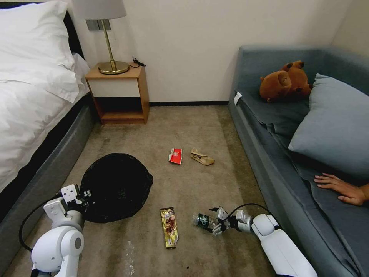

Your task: Pick up the trash bin, then pick up the garbage on the floor and place it into the trash bin.

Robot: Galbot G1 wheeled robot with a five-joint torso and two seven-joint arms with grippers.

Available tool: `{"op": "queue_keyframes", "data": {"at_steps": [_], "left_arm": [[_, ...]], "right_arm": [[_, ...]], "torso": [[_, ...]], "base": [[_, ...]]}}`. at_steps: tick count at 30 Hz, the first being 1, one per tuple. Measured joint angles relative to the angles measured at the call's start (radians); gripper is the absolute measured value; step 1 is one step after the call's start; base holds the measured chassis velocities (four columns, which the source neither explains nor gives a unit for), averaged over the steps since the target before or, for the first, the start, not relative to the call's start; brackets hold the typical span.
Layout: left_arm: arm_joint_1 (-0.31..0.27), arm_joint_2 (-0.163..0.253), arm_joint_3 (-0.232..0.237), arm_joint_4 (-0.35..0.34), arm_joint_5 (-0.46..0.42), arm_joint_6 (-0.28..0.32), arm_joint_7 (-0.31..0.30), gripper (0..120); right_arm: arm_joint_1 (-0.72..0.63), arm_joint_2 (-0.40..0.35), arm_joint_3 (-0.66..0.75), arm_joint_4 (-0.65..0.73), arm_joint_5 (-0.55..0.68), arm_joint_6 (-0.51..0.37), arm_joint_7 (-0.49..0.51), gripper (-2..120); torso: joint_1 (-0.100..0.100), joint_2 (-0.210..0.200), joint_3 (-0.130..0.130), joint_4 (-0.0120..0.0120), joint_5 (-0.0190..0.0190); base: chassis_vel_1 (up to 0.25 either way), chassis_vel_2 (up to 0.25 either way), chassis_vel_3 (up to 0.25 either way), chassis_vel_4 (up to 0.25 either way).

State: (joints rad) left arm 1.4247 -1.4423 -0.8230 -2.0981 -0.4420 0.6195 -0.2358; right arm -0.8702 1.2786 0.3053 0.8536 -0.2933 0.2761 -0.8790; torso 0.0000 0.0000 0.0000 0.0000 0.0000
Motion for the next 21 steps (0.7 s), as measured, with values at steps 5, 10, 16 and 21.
{"op": "queue_keyframes", "data": {"at_steps": [5, 10, 16, 21], "left_arm": [[0.003, -0.002, -0.001, -0.002, 0.002, -0.002, 0.000, 1], [0.006, -0.008, -0.001, -0.001, 0.005, -0.008, 0.001, 1], [0.006, -0.010, 0.000, 0.006, 0.007, -0.012, 0.005, 1], [0.003, -0.009, 0.000, 0.010, 0.006, -0.013, 0.006, 1]], "right_arm": [[0.013, 0.008, 0.009, -0.041, -0.017, 0.011, 0.012, 100], [0.021, 0.013, 0.015, -0.074, -0.022, 0.019, 0.023, 100], [0.014, 0.018, 0.021, -0.086, -0.022, 0.024, 0.033, 84], [0.003, 0.023, 0.025, -0.084, -0.020, 0.025, 0.047, 65]], "torso": [[0.000, 0.000, 0.000, 0.0000, 0.0000], [0.000, 0.000, 0.000, 0.0000, 0.0000], [0.000, 0.000, 0.000, 0.0000, 0.0000], [0.000, 0.000, 0.000, -0.0001, 0.0000]], "base": [[0.000, 0.000, 0.000, 0.000], [0.000, 0.000, 0.000, 0.000], [0.000, 0.000, 0.000, 0.000], [0.000, 0.000, 0.000, 0.000]]}}
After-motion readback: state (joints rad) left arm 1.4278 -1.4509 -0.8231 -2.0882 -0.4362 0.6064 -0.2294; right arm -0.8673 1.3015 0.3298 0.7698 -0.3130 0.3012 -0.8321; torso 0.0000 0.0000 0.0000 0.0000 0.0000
